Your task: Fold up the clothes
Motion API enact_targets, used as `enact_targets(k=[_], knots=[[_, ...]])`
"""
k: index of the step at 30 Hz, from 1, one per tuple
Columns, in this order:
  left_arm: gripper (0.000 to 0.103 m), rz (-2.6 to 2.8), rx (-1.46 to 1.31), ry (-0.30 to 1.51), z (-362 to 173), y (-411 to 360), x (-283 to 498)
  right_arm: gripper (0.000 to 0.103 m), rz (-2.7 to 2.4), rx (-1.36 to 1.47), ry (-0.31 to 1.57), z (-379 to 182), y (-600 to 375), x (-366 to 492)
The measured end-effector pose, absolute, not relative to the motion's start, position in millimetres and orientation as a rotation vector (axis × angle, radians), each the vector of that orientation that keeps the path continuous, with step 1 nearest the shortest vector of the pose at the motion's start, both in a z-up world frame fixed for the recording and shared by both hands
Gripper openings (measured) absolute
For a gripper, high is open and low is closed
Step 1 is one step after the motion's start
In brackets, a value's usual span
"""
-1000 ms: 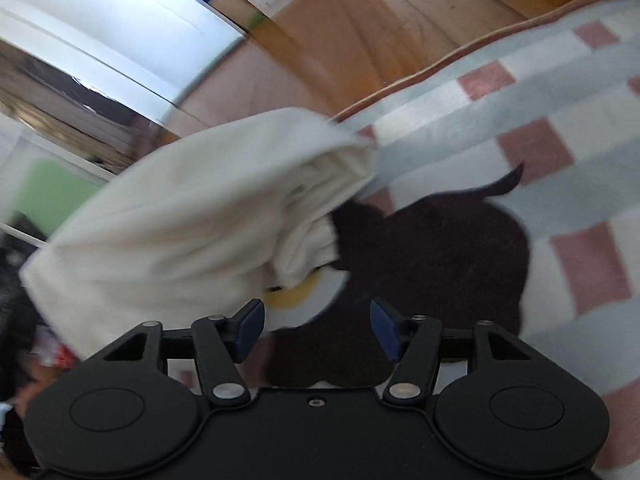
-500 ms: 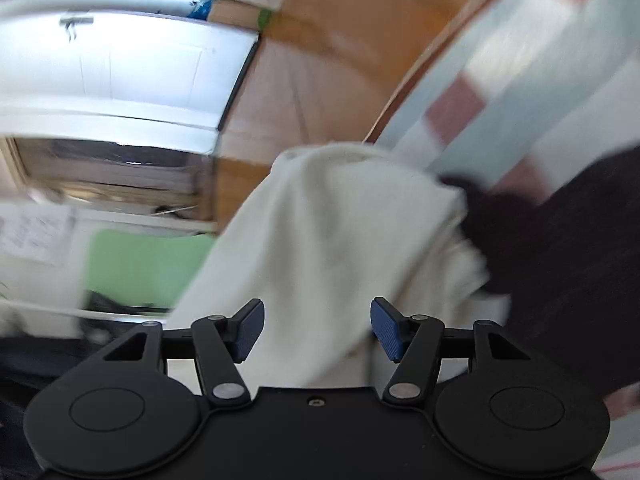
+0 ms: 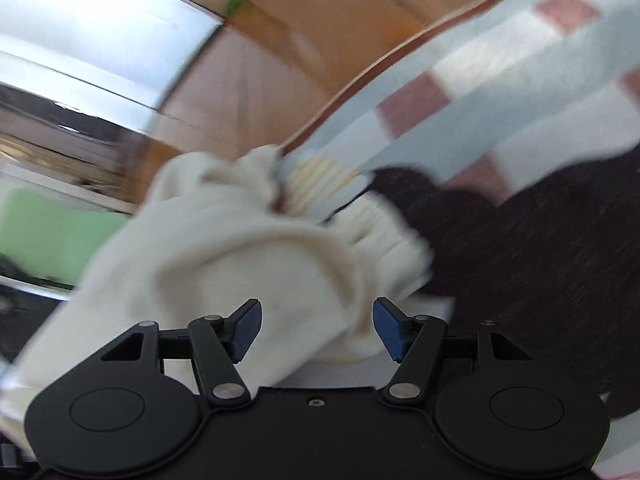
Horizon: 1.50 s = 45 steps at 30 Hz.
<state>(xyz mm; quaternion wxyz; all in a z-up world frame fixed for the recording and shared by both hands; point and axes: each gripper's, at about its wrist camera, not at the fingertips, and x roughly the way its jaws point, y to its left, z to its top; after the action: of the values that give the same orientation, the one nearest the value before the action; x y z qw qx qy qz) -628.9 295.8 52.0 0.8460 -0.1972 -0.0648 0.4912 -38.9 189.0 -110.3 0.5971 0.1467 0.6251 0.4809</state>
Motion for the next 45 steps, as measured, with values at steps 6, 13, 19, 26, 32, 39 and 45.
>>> enact_targets(k=[6,13,19,26,32,39,45], knots=[[0.005,1.023,-0.428,-0.143,49.1,294.6,-623.0,0.067,1.104,0.613,1.625,-147.1,186.6,-49.4],[0.005,1.062,-0.361,-0.029,56.8,294.3,-600.0,0.007,1.188,0.427,1.479,-156.1,212.9,-72.1],[0.005,1.022,-0.342,-0.009,73.4,290.9,-588.3,0.006,1.362,0.180,0.978,-52.3,209.0,-66.1],[0.005,0.817,-0.299,-0.008,111.4,298.8,-525.1,0.004,1.240,-0.019,0.455,115.0,191.3,13.7],[0.006,0.307,-0.379,0.055,120.0,266.8,-411.5,0.004,0.901,-0.035,0.132,164.9,106.6,52.7],[0.009,0.017,-0.391,0.726,-5.7,205.5,-259.1,0.046,0.441,-0.069,0.539,33.1,17.8,97.4],[0.025,0.131,-0.190,0.868,-44.5,172.0,-249.5,0.046,0.710,0.117,0.881,-57.2,-10.9,41.3]])
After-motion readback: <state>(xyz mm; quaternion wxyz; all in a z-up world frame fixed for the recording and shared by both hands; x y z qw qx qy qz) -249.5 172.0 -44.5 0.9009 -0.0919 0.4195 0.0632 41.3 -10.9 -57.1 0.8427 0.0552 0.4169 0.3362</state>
